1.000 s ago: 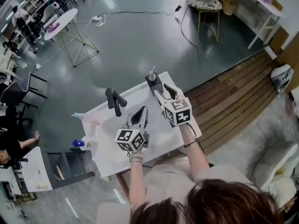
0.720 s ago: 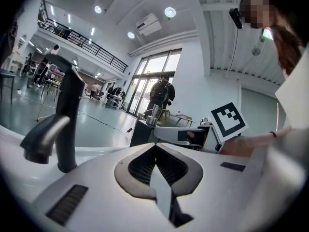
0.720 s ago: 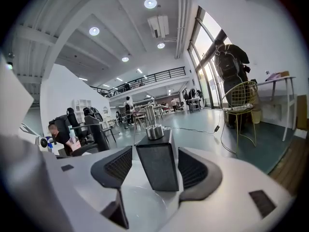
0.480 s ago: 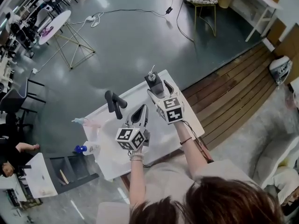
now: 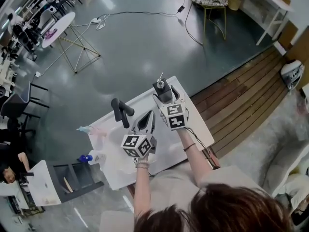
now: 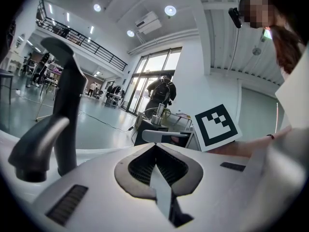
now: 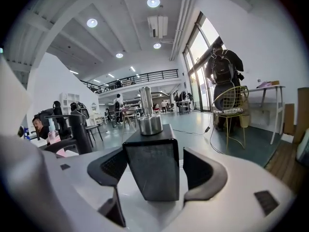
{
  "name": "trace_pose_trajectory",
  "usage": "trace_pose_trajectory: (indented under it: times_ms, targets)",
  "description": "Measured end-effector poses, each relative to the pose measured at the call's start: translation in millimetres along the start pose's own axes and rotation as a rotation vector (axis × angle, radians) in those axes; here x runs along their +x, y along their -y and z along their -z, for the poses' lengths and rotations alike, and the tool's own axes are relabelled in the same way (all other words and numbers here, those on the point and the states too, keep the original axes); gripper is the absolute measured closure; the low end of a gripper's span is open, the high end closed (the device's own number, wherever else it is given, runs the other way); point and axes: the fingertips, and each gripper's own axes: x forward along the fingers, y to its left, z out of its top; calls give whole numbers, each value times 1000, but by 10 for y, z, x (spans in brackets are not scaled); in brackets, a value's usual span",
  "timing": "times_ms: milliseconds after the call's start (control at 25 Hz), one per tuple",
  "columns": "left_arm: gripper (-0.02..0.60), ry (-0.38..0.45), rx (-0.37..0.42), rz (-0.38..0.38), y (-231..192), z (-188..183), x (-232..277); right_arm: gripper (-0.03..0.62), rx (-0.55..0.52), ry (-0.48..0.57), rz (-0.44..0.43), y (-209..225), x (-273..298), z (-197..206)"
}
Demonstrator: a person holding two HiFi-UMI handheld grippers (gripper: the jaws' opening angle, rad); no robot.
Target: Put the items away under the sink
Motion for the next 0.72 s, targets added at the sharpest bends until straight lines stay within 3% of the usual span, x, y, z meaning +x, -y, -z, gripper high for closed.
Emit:
trace_pose_trajectory:
  times_ms: [480,720]
  targets:
    - [581,-25,-2,-4,-81,64,17,249,17,4,69,43,123,66]
    - [581,-30,-4,-18,-111,56,-15,255,-7,3,56,45,124,57]
